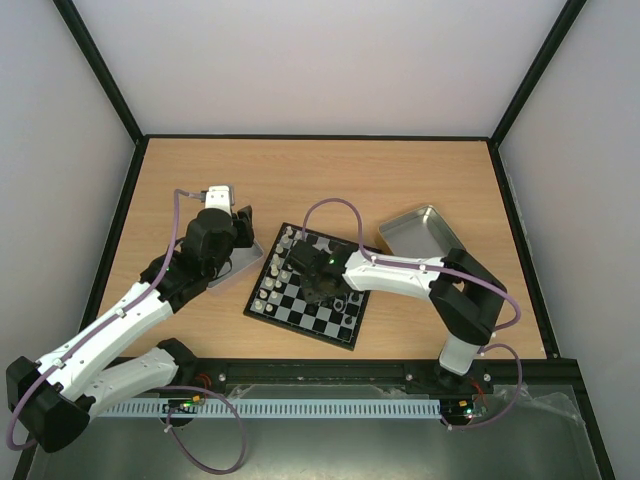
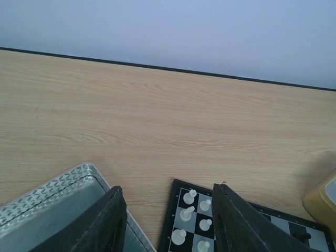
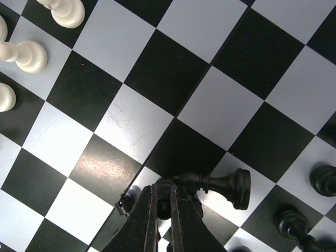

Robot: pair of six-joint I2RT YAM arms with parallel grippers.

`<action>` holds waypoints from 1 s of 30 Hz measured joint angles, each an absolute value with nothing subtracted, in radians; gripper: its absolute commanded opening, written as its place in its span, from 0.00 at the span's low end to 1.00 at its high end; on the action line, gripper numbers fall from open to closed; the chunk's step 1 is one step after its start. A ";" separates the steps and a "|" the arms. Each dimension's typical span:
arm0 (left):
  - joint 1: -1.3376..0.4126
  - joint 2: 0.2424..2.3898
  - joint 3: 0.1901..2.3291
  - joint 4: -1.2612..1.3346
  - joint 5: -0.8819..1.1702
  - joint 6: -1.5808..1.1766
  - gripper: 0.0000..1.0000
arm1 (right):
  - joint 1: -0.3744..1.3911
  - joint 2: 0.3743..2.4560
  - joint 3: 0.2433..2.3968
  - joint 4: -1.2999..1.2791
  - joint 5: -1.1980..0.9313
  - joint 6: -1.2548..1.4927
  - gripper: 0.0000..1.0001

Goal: Set up the chess pieces on the board
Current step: Pick up the chess piece from the chessboard, then place the chess piece on the chessboard.

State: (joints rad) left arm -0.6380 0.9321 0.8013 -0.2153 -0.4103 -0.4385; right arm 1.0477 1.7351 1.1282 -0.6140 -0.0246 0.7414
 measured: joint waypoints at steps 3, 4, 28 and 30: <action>-0.638 0.932 0.801 -0.215 -0.410 -0.439 0.47 | 1.048 1.728 1.128 -0.608 -0.015 0.744 0.03; -0.638 0.932 0.801 -0.215 -0.410 -0.439 0.47 | 1.048 1.720 1.128 -0.606 -0.011 0.744 0.03; -0.638 0.932 0.801 -0.215 -0.410 -0.443 0.47 | 1.115 1.521 0.978 -0.707 -0.030 0.837 0.03; -0.638 0.932 0.801 -0.215 -0.410 -0.443 0.47 | 1.124 1.525 0.978 -0.708 -0.031 0.838 0.04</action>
State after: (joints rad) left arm -0.6380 0.9321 0.8013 -0.2153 -0.4095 -0.4427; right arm 1.1236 1.5246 0.9779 -0.7082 -0.0315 0.8379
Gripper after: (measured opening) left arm 0.469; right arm 0.033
